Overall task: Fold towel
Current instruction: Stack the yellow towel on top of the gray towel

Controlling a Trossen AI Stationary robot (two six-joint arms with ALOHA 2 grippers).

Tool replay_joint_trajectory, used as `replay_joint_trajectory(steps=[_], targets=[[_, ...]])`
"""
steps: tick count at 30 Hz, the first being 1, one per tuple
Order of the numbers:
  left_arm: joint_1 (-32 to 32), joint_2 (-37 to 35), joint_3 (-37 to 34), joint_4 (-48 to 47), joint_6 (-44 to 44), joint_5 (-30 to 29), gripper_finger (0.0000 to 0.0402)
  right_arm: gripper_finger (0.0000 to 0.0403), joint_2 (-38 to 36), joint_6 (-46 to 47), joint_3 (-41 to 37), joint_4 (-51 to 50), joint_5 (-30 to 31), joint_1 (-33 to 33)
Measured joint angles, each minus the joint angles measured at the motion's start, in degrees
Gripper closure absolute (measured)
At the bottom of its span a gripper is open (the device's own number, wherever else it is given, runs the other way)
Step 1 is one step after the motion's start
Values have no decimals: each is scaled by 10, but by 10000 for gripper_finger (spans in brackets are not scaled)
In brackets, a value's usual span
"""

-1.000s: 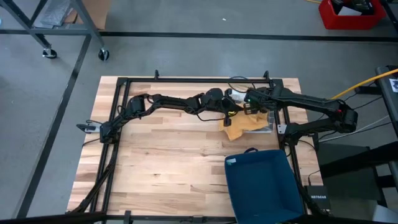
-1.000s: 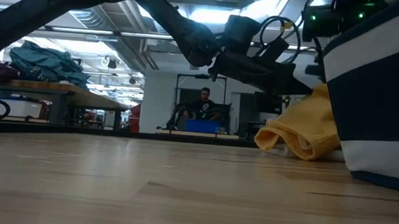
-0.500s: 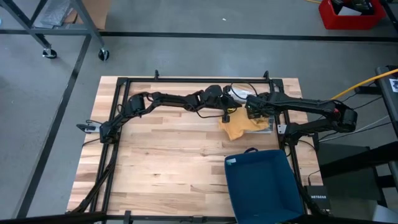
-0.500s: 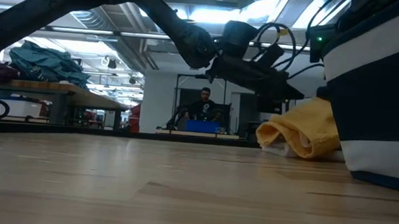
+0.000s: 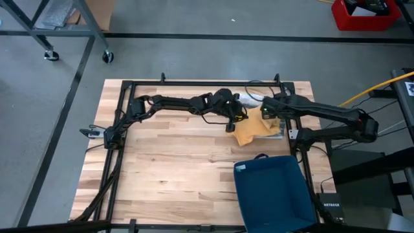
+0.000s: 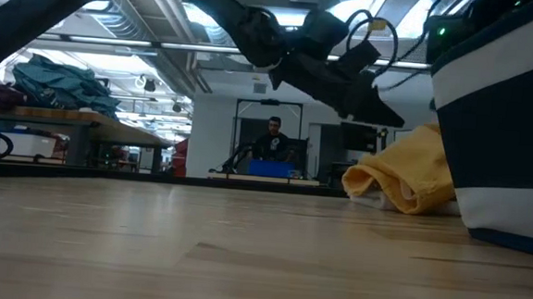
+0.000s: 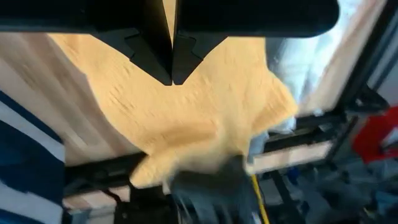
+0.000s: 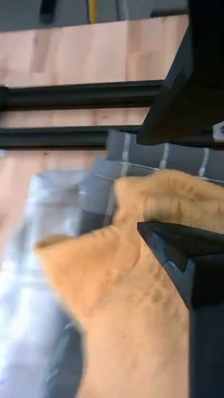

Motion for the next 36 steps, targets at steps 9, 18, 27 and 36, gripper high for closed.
replay_joint_trajectory(steps=[9,18,27,36], targets=[[1,-8,0,-37,-21,28,398,185,-118,6,9,26,-47,0],[-14,-8,0,-141,-15,112,398,185,-124,-77,10,201,-187,1],[-33,-8,0,-152,94,106,398,185,-68,-98,10,223,-245,17],[-30,-8,-15,-142,106,90,398,185,-57,-116,10,325,-231,86]])
